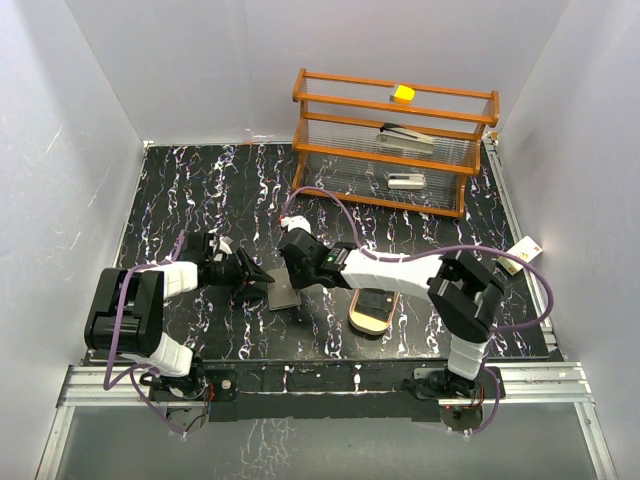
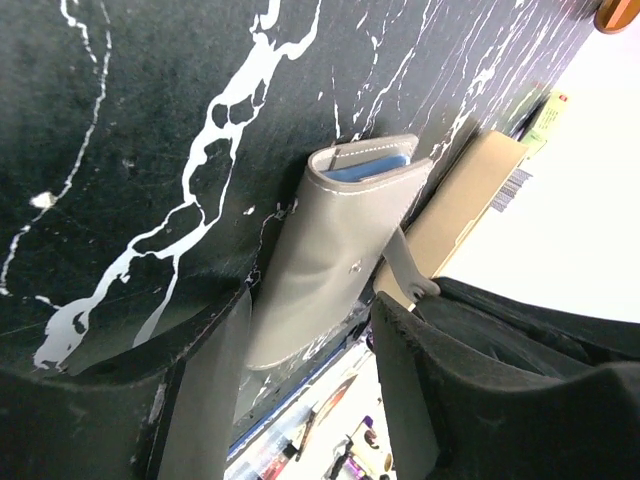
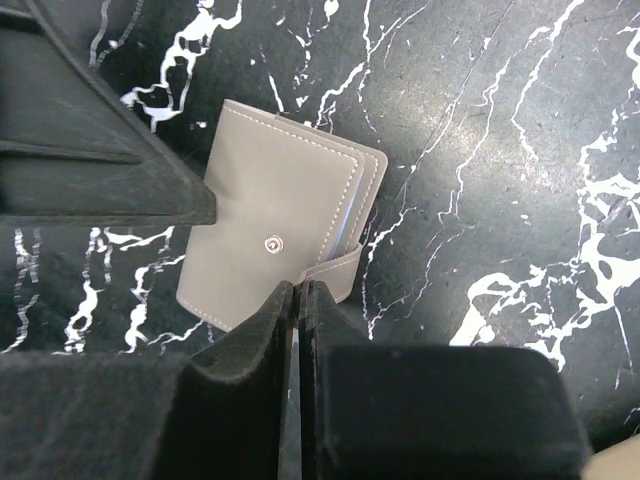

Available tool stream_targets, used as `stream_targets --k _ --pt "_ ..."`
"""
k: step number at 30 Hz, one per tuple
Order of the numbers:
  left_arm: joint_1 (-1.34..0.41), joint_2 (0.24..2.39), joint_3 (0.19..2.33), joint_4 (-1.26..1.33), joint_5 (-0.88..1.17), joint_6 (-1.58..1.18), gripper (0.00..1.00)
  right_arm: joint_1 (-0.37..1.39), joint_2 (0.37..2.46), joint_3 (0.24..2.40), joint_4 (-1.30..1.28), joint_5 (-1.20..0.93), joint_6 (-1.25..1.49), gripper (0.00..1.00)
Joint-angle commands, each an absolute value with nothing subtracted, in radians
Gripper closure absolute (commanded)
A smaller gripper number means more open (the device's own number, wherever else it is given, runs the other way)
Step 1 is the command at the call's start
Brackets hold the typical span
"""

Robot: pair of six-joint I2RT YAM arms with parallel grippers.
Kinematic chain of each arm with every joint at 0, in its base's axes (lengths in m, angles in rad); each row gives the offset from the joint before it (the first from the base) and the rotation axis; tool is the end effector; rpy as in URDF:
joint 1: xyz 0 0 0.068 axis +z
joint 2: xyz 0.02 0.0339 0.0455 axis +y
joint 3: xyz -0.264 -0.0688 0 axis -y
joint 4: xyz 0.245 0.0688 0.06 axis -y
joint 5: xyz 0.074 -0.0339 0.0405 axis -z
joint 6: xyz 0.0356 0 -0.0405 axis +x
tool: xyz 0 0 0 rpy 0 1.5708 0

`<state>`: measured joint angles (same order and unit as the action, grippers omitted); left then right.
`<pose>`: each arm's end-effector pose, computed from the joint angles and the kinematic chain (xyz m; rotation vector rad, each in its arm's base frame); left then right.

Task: Put the credit cards into the card holder
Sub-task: Open the card holder at the center of the board.

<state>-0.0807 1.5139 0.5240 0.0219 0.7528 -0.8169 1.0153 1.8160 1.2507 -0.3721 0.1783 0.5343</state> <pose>0.2435 -0.0441 0.1228 -0.6451 2.5708 -1.2916 0.2098 0.3260 0.2011 -0.5320 2.4814 0.4196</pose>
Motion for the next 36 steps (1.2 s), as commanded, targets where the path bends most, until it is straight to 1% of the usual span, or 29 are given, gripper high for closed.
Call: stream_targets --k 1,10,14,17,20,23,28,36 --pt "-0.101 1.52 0.543 0.005 0.761 -0.824 0.49 1.023 1.703 1.211 -0.272 0.18 0.601 1.0" --pt "-0.11 1.501 0.55 -0.044 0.73 -0.785 0.49 1.022 1.635 1.19 -0.274 0.183 0.616 1.0" --pt "-0.11 1.463 0.604 -0.147 0.732 -0.717 0.37 1.023 1.595 1.162 -0.225 0.156 0.645 1.0" --pt "-0.111 1.408 0.632 -0.198 0.729 -0.685 0.32 1.023 1.573 1.161 -0.213 0.155 0.659 1.0" --pt "-0.11 1.372 0.651 -0.245 0.713 -0.659 0.3 1.022 1.557 1.159 -0.197 0.152 0.673 1.0" --pt "-0.11 1.348 0.657 -0.276 0.693 -0.636 0.3 1.023 1.547 1.147 -0.168 0.138 0.687 1.0" --pt "-0.11 1.364 0.639 -0.255 0.702 -0.634 0.31 1.023 1.553 1.122 -0.156 0.143 0.699 1.0" --pt "-0.111 1.424 0.615 -0.216 0.701 -0.643 0.37 1.021 1.515 1.053 -0.184 0.251 0.693 1.0"
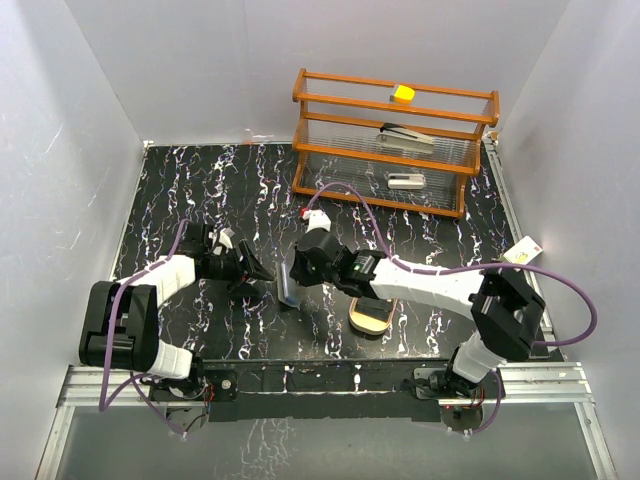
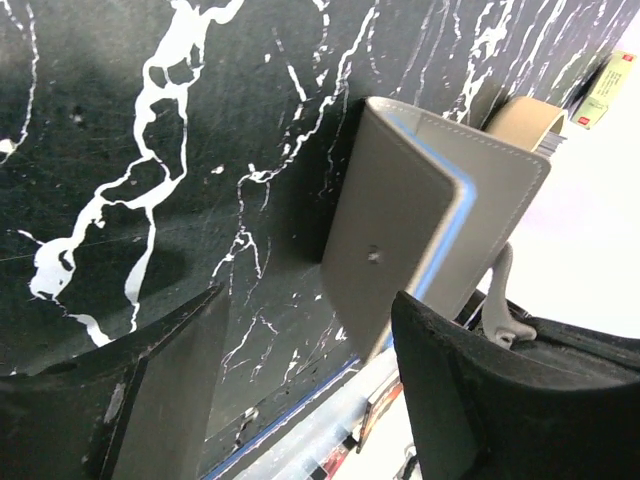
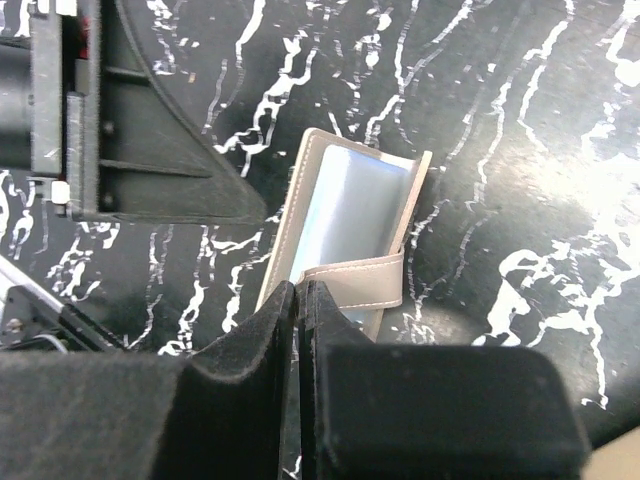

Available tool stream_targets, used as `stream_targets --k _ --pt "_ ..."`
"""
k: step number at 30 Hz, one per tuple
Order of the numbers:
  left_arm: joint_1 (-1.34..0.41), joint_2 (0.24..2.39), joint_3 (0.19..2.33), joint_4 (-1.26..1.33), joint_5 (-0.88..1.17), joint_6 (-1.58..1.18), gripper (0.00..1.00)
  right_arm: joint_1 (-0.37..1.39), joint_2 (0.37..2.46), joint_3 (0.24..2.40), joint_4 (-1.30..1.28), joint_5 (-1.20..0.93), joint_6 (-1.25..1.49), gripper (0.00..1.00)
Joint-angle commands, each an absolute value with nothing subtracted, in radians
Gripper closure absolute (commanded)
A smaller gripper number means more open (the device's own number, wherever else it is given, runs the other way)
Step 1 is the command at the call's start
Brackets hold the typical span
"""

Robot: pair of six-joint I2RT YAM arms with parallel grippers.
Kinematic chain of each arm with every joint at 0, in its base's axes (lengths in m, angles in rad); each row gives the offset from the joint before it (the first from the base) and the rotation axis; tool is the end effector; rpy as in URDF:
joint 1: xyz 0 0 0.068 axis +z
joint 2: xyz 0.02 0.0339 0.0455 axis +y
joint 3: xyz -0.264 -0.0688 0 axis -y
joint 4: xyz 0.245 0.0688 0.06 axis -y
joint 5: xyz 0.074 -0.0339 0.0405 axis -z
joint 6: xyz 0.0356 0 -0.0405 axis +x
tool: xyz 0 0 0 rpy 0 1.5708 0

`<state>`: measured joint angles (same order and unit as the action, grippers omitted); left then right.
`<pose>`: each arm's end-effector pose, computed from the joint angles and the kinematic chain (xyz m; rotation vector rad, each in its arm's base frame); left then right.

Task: Put the credit cards into the card holder
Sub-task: Open the card holder at the center of the board.

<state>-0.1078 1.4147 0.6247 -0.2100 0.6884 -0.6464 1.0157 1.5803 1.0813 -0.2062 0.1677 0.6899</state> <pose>0.2450 -0.0493 0.1571 -0.4329 2.6075 -1.1601 0.1892 0.2938 0.2422 -0.2927 2.3470 0.6917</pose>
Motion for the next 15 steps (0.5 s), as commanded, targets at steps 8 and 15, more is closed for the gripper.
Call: stream_targets --k 8,15 --pt "-0.11 1.435 0.599 -0.15 0.771 -0.689 0.38 1.02 1.484 1.009 -0.161 0.239 0.686 1.0" --pt "-0.11 1.407 0.595 -0.114 0.79 -0.712 0.29 1.018 1.48 1.055 -0.082 0.143 0.627 1.0"
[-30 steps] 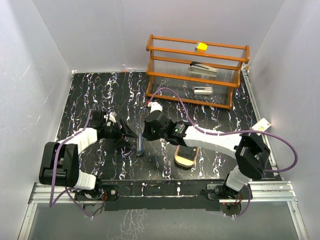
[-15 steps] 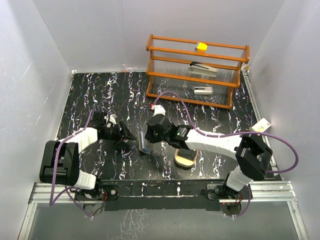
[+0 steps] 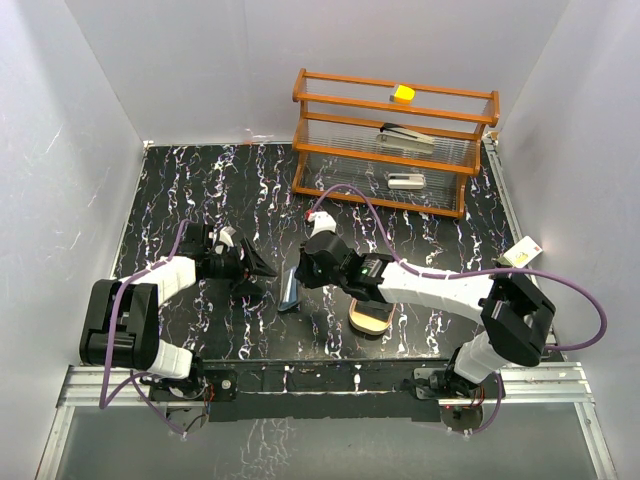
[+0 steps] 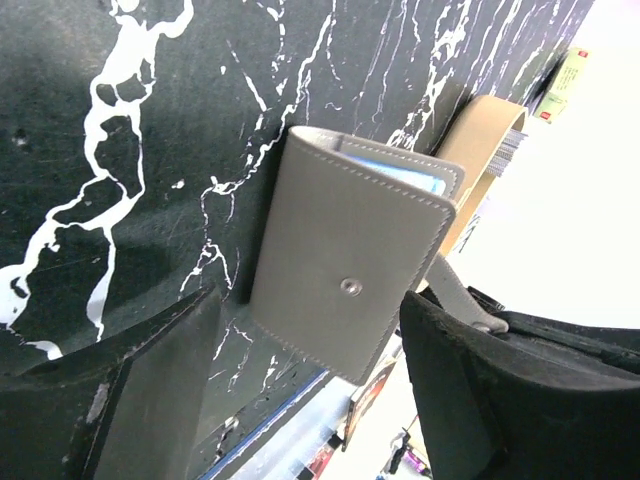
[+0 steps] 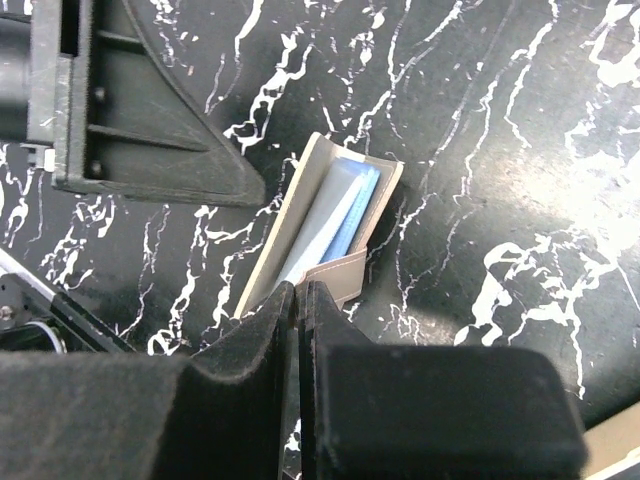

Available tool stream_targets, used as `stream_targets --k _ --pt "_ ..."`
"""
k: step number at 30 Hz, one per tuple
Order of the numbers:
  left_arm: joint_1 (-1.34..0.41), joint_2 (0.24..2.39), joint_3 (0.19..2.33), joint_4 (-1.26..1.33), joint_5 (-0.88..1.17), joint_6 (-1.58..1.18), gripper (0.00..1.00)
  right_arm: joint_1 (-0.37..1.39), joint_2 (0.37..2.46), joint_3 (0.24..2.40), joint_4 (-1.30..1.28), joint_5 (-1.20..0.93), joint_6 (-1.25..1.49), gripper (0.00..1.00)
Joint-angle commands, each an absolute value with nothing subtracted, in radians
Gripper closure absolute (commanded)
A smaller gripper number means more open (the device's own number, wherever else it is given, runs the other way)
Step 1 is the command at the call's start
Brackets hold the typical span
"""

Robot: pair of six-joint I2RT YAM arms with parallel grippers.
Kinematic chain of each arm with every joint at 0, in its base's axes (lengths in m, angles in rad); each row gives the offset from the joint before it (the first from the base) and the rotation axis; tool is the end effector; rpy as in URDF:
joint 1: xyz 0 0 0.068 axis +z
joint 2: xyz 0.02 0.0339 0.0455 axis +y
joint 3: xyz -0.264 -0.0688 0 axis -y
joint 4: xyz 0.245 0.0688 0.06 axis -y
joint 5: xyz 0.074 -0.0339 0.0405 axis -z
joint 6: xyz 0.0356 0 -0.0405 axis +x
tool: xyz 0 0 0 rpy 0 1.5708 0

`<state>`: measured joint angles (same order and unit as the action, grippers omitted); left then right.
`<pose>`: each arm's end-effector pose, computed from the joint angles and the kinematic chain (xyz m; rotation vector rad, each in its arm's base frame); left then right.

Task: Put the credit cards into the card holder
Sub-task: Open the card holder at the center of the board.

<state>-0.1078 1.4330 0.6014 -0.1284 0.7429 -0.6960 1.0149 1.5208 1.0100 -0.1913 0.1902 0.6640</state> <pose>0.2466 -0.0509 0.1523 -0.4469 2.5742 -1.2495 0.1815 0.2794 0.2394 -0.3073 2.3281 0.6605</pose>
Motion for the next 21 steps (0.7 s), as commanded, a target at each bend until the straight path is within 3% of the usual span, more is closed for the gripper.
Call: stream_targets --k 1,15,19,21 --pt "-0.11 1.411 0.596 -0.118 0.788 -0.709 0.29 1.018 1.486 1.059 -0.072 0.134 0.627 1.0" --pt "-0.11 1.407 0.596 -0.132 0.78 -0.695 0.29 1.014 1.51 1.079 -0.033 0.063 0.669 1.0" --pt "-0.11 1.427 0.595 -0.144 0.773 -0.684 0.33 1.014 1.515 1.066 -0.038 0.066 0.679 1.0" --pt "-0.11 1.429 0.593 -0.148 0.768 -0.678 0.4 1.013 1.507 1.051 -0.036 0.076 0.682 1.0"
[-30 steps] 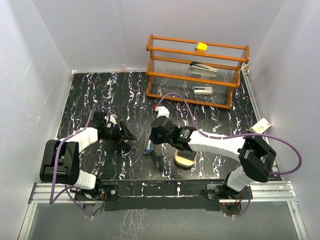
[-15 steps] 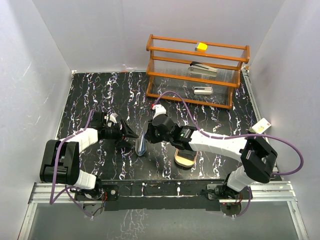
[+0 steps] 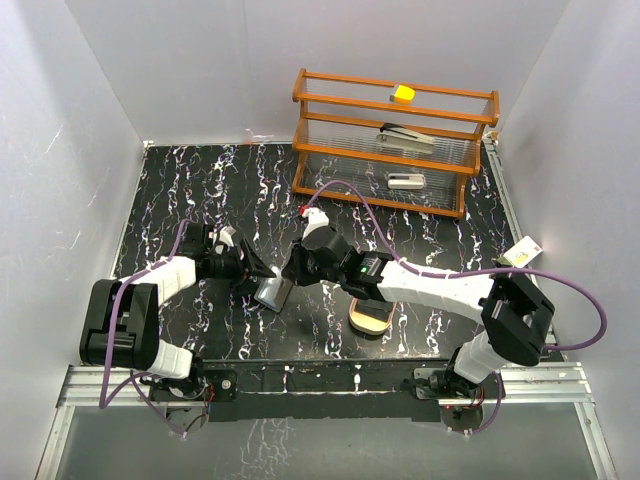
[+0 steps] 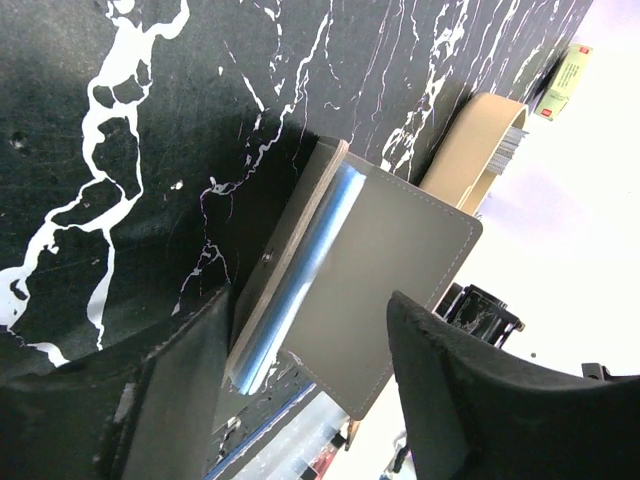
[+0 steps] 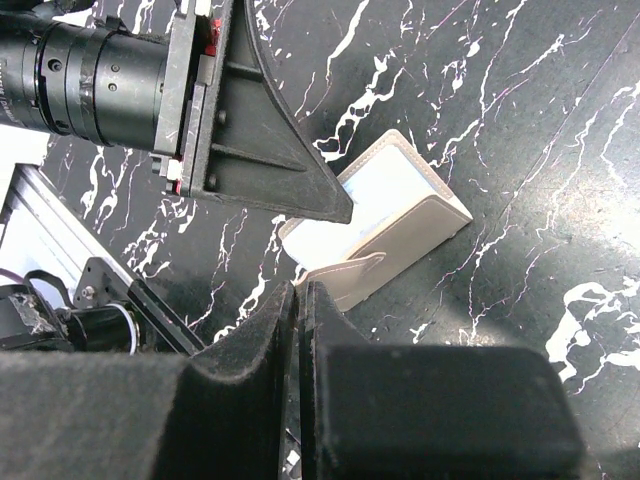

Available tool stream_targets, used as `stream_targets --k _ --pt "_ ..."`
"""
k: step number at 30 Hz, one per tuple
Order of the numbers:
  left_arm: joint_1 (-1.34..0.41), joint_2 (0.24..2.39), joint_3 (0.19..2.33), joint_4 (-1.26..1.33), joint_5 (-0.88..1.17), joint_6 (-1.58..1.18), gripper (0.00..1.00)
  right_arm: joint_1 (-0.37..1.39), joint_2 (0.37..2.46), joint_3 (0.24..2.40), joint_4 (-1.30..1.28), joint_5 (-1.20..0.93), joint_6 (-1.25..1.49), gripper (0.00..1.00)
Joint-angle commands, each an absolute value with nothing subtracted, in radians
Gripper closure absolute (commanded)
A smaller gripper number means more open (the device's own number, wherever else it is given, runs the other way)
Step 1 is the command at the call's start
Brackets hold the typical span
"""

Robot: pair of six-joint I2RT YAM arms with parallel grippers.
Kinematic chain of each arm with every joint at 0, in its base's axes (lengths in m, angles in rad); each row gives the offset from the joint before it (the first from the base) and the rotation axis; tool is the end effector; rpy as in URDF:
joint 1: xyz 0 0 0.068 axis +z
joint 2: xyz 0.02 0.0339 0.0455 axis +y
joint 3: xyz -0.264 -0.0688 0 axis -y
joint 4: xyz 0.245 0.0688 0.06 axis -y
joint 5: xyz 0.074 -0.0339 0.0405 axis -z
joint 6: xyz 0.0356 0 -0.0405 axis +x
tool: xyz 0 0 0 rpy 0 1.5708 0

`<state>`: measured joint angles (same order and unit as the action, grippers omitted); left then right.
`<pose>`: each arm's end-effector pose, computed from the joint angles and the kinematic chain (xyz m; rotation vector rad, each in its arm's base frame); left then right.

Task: Put the credit cards into the card holder
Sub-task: Open the card holder at the center of the board.

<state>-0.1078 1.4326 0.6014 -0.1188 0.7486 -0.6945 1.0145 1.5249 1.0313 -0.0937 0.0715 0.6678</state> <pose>0.2472 -0.0511 0.1530 -0.4351 2.5651 -1.2568 0.1834 0.2901 0.2533 -0.3526 2.2683 0.8617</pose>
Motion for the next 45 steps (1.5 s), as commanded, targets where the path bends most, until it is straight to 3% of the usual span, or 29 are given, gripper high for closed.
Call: stream_targets --k 1,5,16,24,34,45 --pt "-0.11 1.428 0.593 -0.152 0.76 -0.676 0.43 1.013 1.503 1.047 -0.04 0.085 0.682 1.0" --pt "-0.11 1.423 0.598 -0.166 0.744 -0.668 0.46 1.011 1.491 1.03 -0.08 0.127 0.672 1.0" --pt "-0.111 1.391 0.565 -0.109 0.774 -0.697 1.0 0.991 1.48 0.961 -0.181 0.234 0.648 1.0" --pt "-0.112 1.298 0.549 -0.047 0.755 -0.731 1.0 0.986 1.494 1.106 -0.403 0.276 0.698 0.71" --pt "-0.122 1.243 0.569 -0.07 0.705 -0.711 1.0 0.987 1.483 1.247 -0.406 0.157 0.73 0.62" --pt "-0.159 1.241 0.589 -0.117 0.624 -0.678 1.0 1.001 1.598 1.329 -0.254 0.029 0.737 0.59"
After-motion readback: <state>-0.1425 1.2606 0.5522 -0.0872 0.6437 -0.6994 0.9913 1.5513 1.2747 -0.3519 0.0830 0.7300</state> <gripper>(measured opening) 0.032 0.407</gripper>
